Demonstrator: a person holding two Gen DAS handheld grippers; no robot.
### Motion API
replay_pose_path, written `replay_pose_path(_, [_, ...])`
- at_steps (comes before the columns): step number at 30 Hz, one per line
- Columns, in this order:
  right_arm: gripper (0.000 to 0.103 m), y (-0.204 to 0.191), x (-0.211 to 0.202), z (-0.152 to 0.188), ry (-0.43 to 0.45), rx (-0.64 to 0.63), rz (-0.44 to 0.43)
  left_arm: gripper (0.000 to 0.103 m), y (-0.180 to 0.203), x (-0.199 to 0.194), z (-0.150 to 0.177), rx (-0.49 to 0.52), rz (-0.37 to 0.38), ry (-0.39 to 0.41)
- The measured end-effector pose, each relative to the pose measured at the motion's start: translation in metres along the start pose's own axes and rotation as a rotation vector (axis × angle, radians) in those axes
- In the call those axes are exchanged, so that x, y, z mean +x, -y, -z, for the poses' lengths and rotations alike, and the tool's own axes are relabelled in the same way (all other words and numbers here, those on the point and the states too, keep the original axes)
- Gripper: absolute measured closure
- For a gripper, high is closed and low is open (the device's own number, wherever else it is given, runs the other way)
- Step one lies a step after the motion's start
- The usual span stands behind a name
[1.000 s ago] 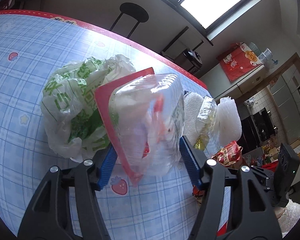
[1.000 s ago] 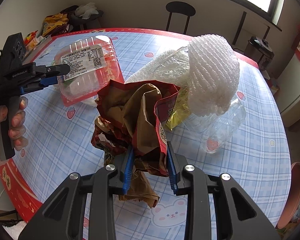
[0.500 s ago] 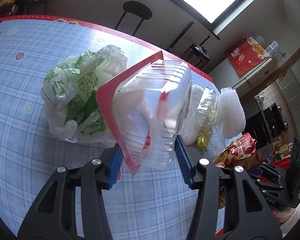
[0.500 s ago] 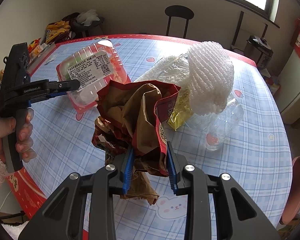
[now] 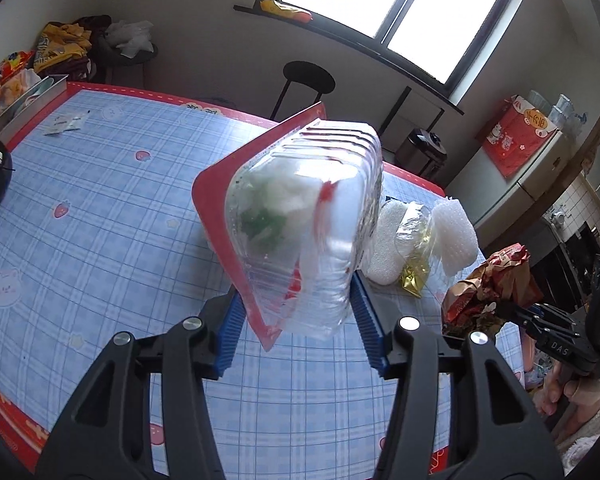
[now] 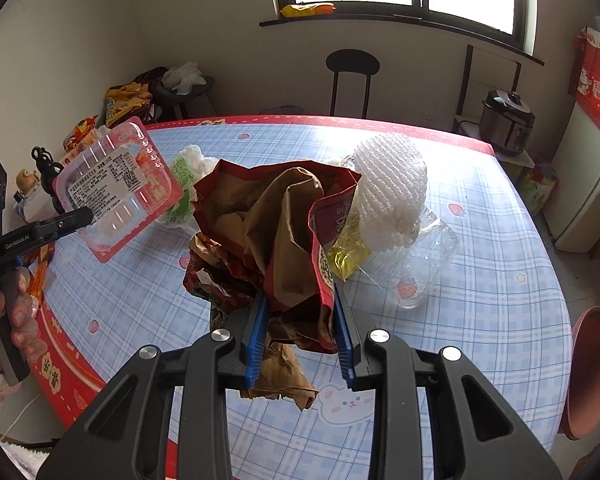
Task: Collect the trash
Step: 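Carry both items over the brown bucket and open the right tool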
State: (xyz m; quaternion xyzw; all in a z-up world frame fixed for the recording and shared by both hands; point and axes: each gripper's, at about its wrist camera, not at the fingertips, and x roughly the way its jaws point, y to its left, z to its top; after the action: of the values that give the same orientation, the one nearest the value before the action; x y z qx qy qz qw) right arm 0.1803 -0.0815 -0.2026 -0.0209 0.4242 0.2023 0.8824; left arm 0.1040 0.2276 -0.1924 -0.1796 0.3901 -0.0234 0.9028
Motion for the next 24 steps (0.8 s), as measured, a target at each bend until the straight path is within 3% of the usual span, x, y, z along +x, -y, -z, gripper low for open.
replay_pose_path(5, [0.073,0.020,-0.031,-0.004,0.088,0.035,0.012,0.050,0.023,-0.029,-0.004,0.040,-0.030,0.040])
replay_pose_path(11, [0.073,0.072,-0.077,0.003,0.183,0.094,0.072,0.050,0.071,-0.047,-0.010,0.071,0.005,0.074])
replay_pose_path(17, [0.073,0.150,-0.129,0.025,0.256,0.157,0.204,0.050,0.136,-0.049,-0.011,0.141,0.059,0.093])
replay_pose_path(24, [0.073,0.253,-0.179,0.062,0.277,0.231,0.406,0.050,0.213,-0.035,-0.005,0.197,0.125,0.098])
